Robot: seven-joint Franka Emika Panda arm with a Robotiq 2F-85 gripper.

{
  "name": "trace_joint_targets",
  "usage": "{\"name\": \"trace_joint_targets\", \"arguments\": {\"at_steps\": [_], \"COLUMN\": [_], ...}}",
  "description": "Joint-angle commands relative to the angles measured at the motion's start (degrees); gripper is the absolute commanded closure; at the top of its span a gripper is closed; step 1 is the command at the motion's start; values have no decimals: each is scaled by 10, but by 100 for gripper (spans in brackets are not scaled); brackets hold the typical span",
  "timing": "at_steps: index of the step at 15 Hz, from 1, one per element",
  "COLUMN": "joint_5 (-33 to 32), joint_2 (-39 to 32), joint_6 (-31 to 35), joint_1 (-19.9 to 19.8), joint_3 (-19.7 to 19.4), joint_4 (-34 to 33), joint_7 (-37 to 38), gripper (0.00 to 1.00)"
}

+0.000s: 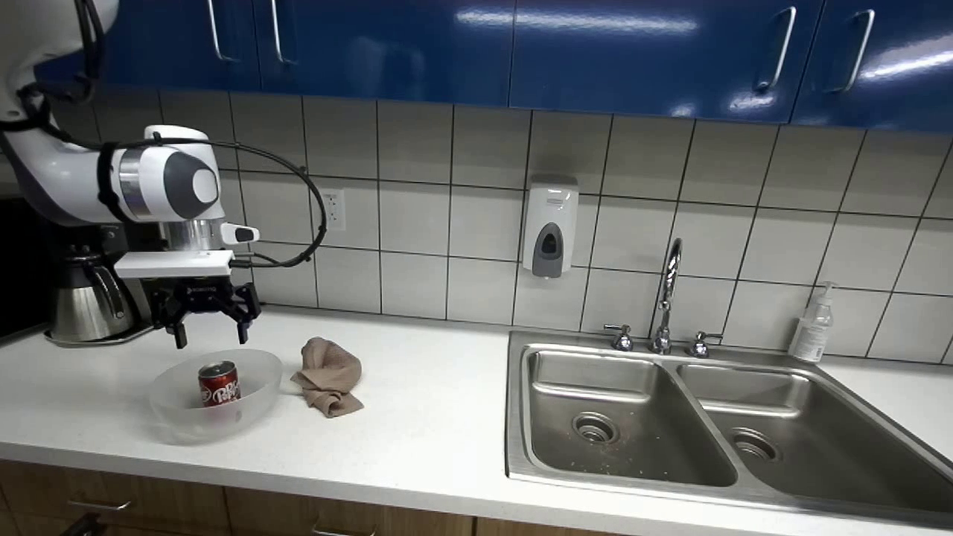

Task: Pick up the brown dr pepper can and put it in the clear bowl

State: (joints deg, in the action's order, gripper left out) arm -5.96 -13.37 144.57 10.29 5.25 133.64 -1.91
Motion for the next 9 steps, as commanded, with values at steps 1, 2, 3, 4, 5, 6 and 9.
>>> {"name": "trace_joint_targets", "arguments": {"at_steps": [1,2,3,4,5,6,9], "joint_5": [15,22,33,44,55,69,58], "joint_2": [111,134,158,182,206,231,199], "joint_6": [-19,-26,-33,-40,-50,-62,-49], "joint_1": [-17,-22,-28,-33,-38,-43,-45], "joint_3": [1,0,-2,-4,-8,-14,-14], "joint_4": [87,104,122,140,155,172,153], "joint_7": [25,26,21,18,13,12,13], "gripper": [0,0,0,0,0,0,0]}}
